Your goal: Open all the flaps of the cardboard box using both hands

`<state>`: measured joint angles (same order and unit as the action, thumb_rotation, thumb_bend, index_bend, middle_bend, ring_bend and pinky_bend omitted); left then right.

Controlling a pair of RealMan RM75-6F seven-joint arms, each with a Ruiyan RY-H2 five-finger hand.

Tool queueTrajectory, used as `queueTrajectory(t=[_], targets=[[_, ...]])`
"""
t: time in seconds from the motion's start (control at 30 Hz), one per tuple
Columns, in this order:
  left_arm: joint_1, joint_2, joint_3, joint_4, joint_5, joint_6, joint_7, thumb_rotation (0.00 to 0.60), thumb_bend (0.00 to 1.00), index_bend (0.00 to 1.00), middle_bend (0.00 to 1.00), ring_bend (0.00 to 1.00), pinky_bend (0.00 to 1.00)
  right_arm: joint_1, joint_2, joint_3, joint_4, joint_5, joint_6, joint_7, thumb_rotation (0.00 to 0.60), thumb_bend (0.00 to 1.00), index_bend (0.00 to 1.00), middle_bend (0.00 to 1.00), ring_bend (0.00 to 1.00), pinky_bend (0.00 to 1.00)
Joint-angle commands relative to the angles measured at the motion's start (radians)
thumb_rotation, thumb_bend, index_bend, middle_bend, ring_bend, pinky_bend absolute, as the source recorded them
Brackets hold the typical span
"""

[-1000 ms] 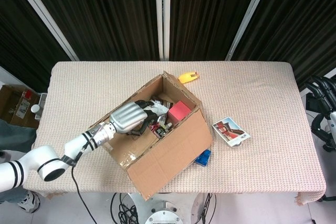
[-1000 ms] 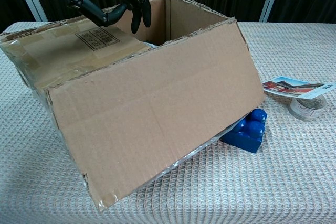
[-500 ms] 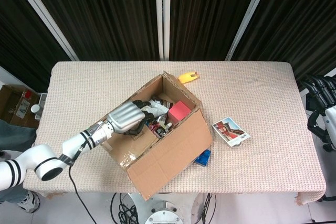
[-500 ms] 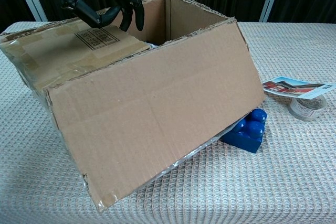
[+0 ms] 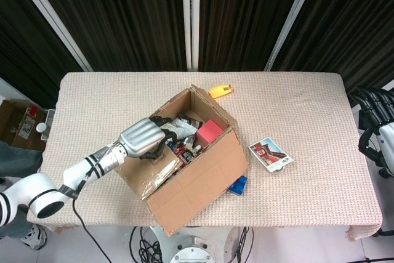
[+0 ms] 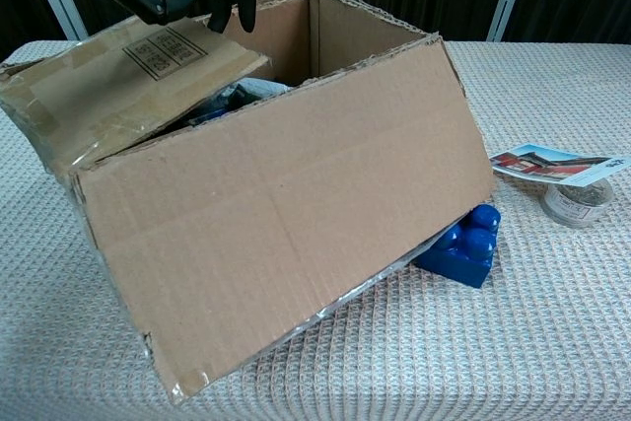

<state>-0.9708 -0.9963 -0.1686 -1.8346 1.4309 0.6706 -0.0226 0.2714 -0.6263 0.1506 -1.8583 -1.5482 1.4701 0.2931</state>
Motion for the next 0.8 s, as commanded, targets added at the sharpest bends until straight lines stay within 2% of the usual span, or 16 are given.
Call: queueTrajectory(t=[0.03,0.3,0.6,0.8], targets=[[0.012,0.056,-0.013,-0.05,0.001,0.022,-0.018,0.42,0.76,0.3,0.52,0.1,0.2,-0.002,0.0,0.002,-0.002,-0.003,0.001,0.001,0.6,0.88,0.0,0.03,0.0,0.0],[0.066,0.183,-0.019,-0.152,0.037,0.094,-0.037,0.416,0.76,0.18,0.55,0.12,0.2,-0.001,0.001,0.009,-0.007,-0.008,-0.011,-0.004,0.6,0.88,0.0,0.03,0.0,0.0],[0.156,0.304,-0.021,-0.218,0.094,0.21,-0.117,0.415,0.76,0.17,0.55,0.12,0.2,-0.005,0.008,0.016,-0.041,-0.025,-0.007,-0.03,0.6,0.88,0.0,0.03,0.0,0.0],[0.228,0.372,0.003,-0.229,0.142,0.274,-0.173,0.418,0.76,0.17,0.56,0.12,0.2,-0.007,0.019,0.019,-0.073,-0.033,-0.007,-0.058,0.6,0.88,0.0,0.03,0.0,0.0]])
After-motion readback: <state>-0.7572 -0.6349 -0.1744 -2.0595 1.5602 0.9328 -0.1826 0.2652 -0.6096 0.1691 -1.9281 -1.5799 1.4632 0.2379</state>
